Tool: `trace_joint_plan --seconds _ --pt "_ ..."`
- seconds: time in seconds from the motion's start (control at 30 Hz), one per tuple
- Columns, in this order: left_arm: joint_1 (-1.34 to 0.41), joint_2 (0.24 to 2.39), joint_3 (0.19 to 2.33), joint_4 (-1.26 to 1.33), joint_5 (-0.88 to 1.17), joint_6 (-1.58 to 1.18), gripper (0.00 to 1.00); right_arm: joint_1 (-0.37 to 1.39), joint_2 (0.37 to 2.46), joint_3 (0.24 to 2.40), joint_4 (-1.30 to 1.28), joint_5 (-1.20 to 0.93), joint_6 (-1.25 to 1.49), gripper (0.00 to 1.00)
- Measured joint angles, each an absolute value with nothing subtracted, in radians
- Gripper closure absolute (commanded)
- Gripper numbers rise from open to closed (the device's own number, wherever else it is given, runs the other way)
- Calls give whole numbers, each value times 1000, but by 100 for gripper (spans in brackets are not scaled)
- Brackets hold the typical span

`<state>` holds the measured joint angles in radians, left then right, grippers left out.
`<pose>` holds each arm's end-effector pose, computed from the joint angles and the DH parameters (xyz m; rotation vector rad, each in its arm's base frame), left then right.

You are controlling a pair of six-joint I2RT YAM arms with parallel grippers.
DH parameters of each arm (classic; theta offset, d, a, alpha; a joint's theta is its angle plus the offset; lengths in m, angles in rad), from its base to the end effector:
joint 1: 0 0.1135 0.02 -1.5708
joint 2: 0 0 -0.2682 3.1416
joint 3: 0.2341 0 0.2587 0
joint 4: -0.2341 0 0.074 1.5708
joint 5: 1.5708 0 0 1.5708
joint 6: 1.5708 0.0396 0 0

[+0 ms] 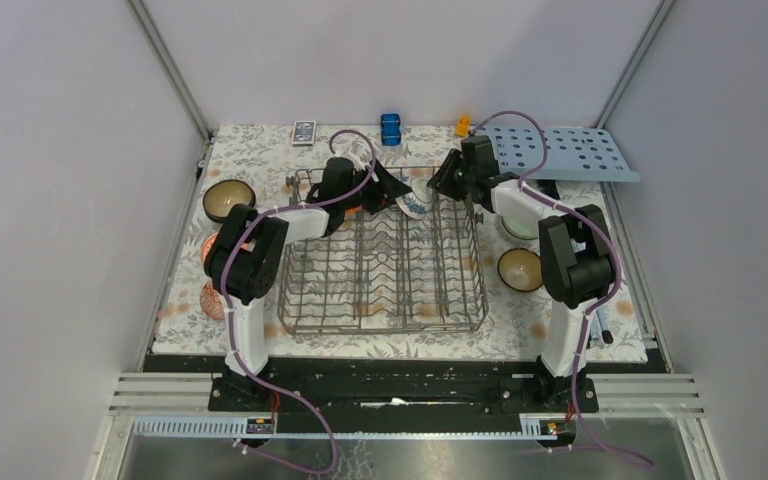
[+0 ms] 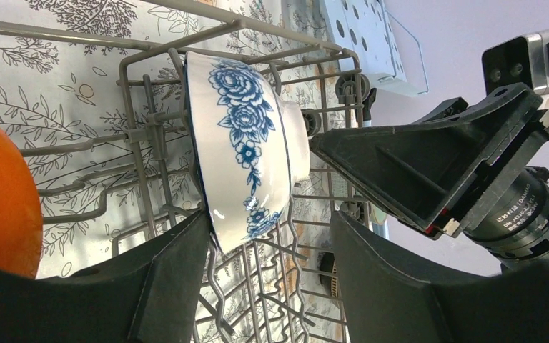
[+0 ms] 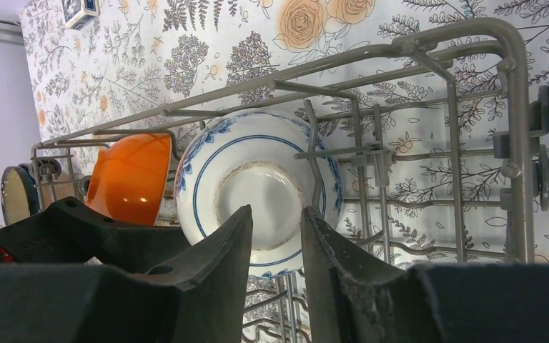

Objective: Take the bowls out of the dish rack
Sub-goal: Pick up the bowl from the dish rack.

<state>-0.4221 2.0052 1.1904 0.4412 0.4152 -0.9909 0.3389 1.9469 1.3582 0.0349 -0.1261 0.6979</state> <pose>0.4056 -0.1997 0.1746 -0.3048 2.1367 -1.2883 0.4298 0.1568 0.2135 0.3182 2.1890 0.7318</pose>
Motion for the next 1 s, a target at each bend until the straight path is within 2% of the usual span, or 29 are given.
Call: trace_joint_plan --seconds 1.0 --pt "-444 1972 1199 438 447 -971 48 322 1961 1346 36 -162 706 64"
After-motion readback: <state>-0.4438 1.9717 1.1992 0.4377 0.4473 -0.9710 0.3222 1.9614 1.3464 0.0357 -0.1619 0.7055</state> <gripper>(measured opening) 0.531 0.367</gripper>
